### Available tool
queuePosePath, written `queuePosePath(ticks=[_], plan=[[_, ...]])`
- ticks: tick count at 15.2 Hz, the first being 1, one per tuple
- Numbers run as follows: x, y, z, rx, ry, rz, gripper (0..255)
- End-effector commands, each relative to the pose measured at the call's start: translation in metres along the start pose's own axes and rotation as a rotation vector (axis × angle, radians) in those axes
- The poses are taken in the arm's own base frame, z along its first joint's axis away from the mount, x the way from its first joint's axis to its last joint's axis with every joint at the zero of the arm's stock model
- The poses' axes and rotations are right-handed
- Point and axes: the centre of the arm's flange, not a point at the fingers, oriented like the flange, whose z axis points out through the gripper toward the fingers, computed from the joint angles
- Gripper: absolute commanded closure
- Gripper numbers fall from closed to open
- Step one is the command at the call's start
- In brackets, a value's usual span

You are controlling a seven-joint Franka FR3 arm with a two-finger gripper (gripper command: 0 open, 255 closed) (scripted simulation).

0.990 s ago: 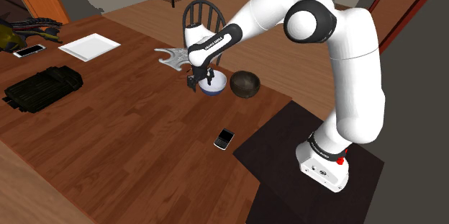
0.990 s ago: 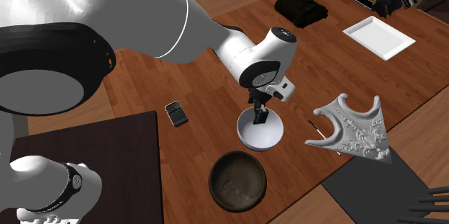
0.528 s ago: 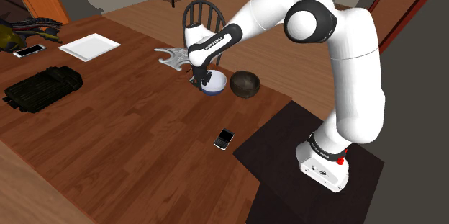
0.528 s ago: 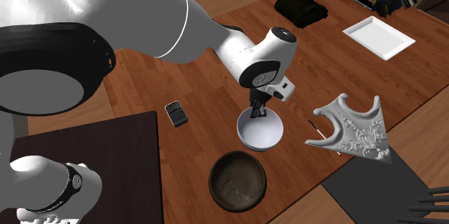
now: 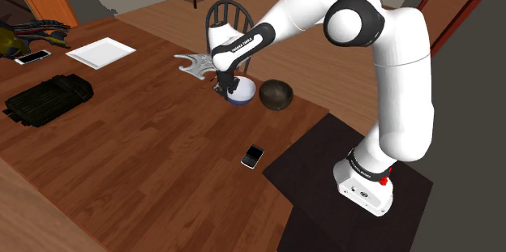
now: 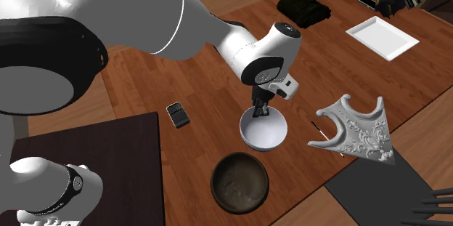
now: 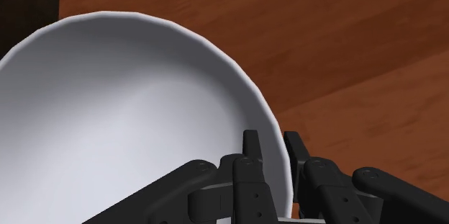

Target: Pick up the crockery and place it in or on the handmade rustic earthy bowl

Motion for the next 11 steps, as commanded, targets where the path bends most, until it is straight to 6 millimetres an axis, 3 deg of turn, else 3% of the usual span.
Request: queuePosePath(ticks=[1, 11], plan=[[0.000, 0.000, -0.011, 0.000, 0.000, 0.000, 255], [-0.007, 0.004, -0.063, 0.000, 0.000, 0.000, 255]])
